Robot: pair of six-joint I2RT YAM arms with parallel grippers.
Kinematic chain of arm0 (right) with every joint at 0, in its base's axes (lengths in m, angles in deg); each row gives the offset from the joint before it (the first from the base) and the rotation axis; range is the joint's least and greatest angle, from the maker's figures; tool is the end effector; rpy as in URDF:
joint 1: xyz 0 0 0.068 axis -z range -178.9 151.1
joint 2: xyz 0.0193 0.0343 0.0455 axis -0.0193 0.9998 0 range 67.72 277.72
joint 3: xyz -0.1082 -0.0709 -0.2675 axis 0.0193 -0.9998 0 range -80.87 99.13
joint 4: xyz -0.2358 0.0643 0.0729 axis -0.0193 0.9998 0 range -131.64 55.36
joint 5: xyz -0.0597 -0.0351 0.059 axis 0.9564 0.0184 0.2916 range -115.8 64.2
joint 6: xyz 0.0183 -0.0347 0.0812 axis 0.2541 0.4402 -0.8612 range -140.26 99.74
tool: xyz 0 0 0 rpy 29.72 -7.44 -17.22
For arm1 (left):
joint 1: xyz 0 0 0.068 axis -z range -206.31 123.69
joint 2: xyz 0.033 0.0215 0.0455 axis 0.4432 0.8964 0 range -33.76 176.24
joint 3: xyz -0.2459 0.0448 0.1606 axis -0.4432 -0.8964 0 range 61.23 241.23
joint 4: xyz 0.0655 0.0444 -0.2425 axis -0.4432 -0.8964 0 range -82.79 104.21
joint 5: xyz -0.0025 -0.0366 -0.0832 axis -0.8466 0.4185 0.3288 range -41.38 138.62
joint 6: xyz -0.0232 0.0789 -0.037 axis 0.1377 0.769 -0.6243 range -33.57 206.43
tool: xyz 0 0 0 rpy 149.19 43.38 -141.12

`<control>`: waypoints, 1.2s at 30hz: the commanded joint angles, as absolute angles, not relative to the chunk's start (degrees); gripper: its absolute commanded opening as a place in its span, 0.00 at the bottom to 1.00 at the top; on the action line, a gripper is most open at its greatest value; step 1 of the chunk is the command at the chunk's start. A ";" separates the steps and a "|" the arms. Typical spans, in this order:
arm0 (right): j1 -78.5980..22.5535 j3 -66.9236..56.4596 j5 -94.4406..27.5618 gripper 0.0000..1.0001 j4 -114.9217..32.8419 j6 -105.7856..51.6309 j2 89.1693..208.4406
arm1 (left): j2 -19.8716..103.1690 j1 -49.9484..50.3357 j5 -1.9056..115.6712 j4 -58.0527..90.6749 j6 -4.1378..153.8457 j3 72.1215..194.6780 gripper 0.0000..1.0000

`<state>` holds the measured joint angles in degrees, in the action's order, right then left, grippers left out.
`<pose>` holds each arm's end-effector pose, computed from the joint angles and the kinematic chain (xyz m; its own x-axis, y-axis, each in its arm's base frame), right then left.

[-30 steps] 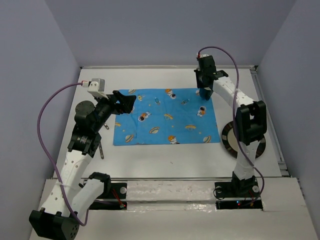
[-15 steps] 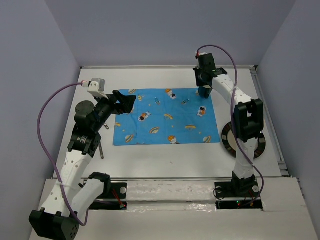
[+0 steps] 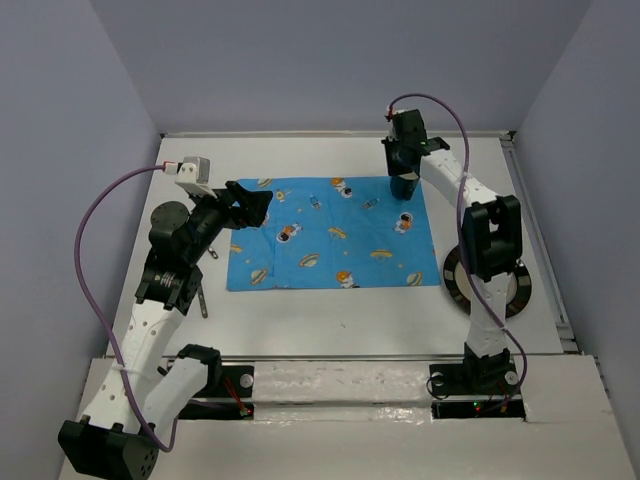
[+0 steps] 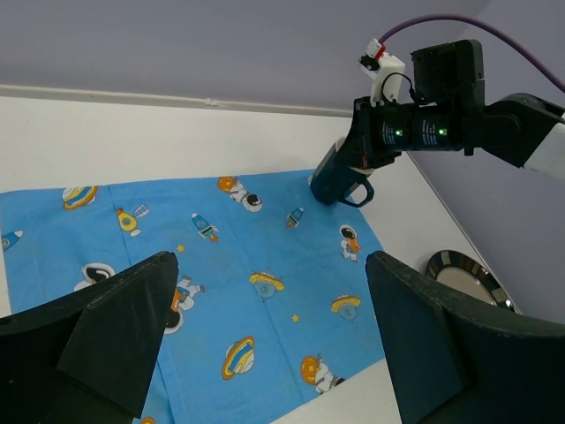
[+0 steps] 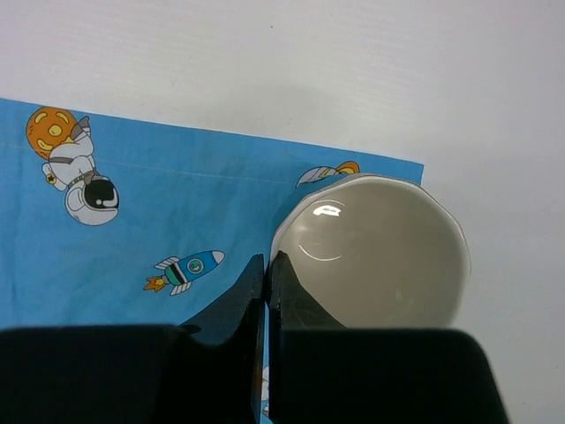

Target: Set the dinner table for one person

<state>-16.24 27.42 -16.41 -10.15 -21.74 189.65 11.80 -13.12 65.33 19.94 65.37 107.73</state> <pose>0.5066 0.1445 0.2522 -0.6809 -0.1860 -0.7083 -0.1667 0.9812 -0.0974 0.1943 -0.0694 0.4014 -0.0728 -0.3365 -0.9389 0.5041 0.7999 -0.3258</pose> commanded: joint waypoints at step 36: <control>10.94 -44.13 -17.35 0.00 -34.15 -60.25 142.42 | 6.06 -6.18 64.44 21.50 67.27 108.96 0.99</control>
<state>8.87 -45.53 -13.02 -26.83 -57.54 137.96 7.10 -6.43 64.65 19.84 66.14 107.73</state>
